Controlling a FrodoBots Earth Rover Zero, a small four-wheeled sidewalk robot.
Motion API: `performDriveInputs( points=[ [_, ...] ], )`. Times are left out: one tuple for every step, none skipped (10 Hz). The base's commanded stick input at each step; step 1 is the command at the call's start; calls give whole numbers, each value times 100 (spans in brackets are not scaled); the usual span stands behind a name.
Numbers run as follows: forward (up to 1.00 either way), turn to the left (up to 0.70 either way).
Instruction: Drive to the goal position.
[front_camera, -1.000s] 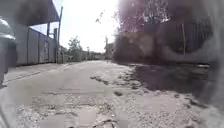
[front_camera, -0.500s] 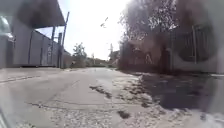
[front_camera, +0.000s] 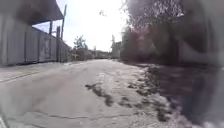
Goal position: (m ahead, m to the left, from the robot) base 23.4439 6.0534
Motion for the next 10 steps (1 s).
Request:
performDriveInputs(
  points=[
    [100, 6],
    [100, 6],
    [100, 6],
    [100, 6],
    [100, 6],
    [100, 6],
    [100, 6],
    [100, -14],
    [100, -34],
    [100, -34]
  ],
)
